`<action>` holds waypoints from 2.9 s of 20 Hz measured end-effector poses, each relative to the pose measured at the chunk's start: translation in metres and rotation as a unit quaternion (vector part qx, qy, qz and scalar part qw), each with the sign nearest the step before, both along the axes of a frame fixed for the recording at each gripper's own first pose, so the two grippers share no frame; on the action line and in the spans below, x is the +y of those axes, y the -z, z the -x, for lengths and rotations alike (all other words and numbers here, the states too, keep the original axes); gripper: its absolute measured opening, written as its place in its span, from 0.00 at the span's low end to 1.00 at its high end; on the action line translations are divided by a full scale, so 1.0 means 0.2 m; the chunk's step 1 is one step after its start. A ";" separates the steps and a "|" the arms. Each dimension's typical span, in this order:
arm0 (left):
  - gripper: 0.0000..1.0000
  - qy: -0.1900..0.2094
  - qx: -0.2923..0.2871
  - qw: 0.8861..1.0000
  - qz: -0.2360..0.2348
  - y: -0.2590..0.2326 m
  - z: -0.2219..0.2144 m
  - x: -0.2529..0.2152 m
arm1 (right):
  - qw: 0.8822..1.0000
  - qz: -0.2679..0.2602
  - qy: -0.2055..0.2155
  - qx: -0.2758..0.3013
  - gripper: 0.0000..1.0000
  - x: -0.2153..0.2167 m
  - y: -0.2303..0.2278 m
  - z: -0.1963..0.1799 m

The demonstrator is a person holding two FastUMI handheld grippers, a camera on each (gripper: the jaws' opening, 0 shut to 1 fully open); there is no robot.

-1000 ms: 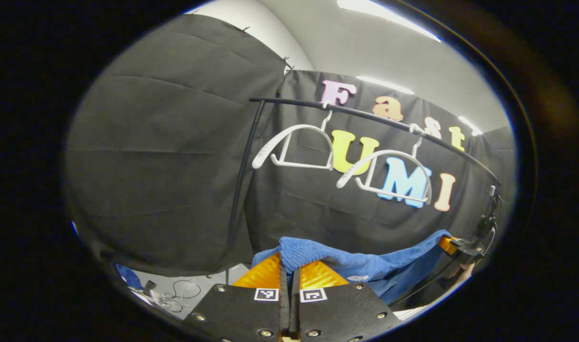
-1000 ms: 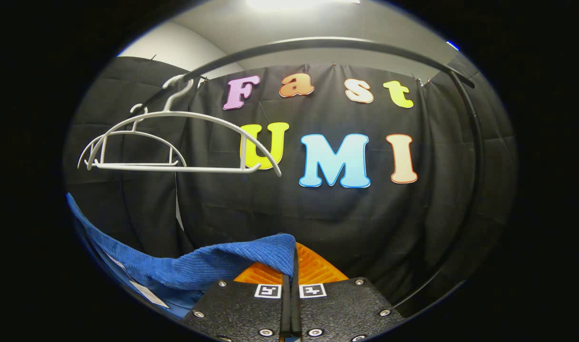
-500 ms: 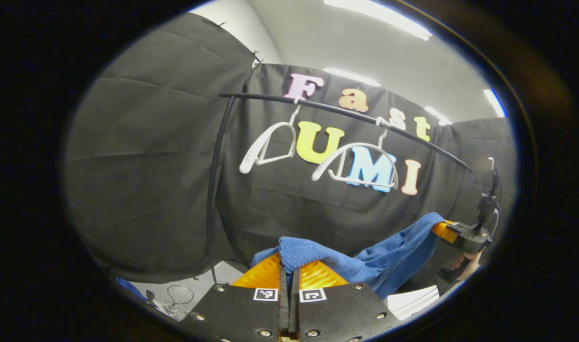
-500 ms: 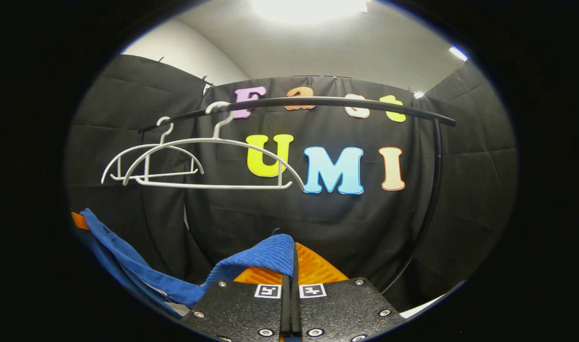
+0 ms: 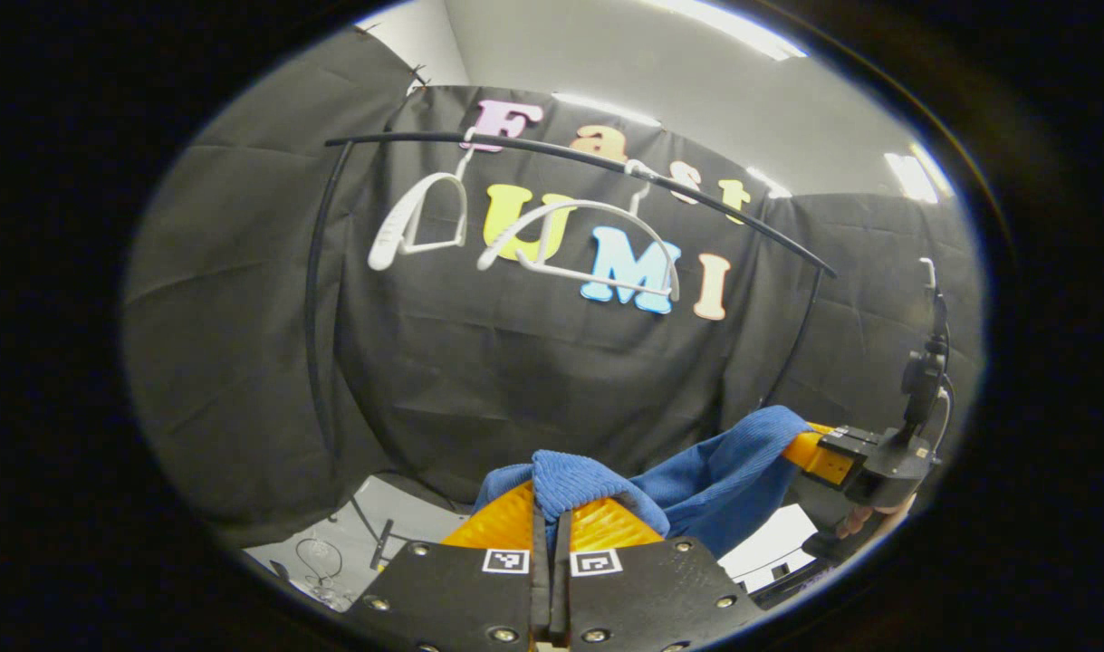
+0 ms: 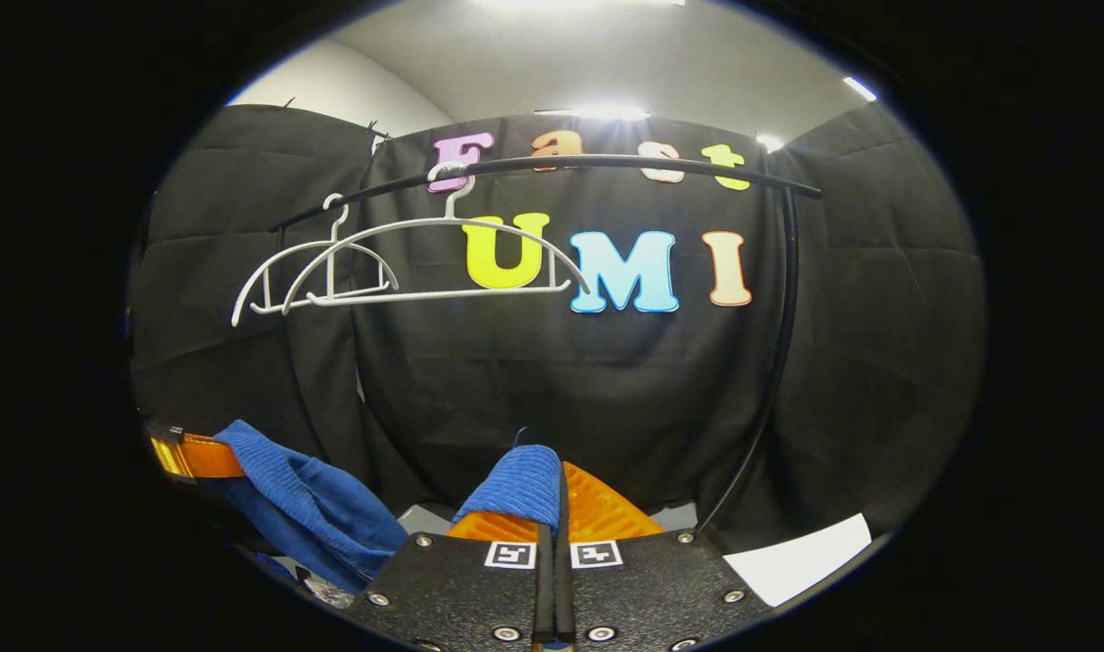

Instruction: Grasp the clothes on the hanger with both hands and then place them into the laundry hamper below.

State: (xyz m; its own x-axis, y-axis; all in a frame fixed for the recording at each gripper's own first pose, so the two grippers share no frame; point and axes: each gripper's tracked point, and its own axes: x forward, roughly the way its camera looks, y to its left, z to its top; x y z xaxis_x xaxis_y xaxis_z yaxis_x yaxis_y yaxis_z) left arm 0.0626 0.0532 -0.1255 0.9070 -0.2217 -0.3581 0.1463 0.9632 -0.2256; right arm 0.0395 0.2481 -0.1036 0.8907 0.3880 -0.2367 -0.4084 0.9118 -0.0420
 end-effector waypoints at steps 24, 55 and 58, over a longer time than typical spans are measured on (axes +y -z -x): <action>0.00 0.031 0.161 0.985 -0.047 1.06 0.17 -0.16 | 0.973 0.067 -0.018 0.222 0.01 -0.07 0.98 0.29; 0.02 0.034 0.272 0.960 -0.058 1.74 0.25 -0.02 | 0.927 0.064 0.073 0.362 0.05 -0.09 1.44 0.42; 0.02 0.041 0.280 0.957 -0.067 1.78 0.25 0.00 | 0.921 0.068 0.067 0.379 0.05 -0.06 1.47 0.45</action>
State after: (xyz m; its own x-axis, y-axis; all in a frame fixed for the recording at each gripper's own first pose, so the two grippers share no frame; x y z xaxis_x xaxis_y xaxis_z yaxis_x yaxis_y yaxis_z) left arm 0.0131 0.0534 -0.4817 0.5468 -0.2021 -0.8125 0.1147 0.9794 -0.1664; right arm -0.0501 0.2357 -0.3967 0.4882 0.2076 -0.8477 -0.2516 0.9635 0.0910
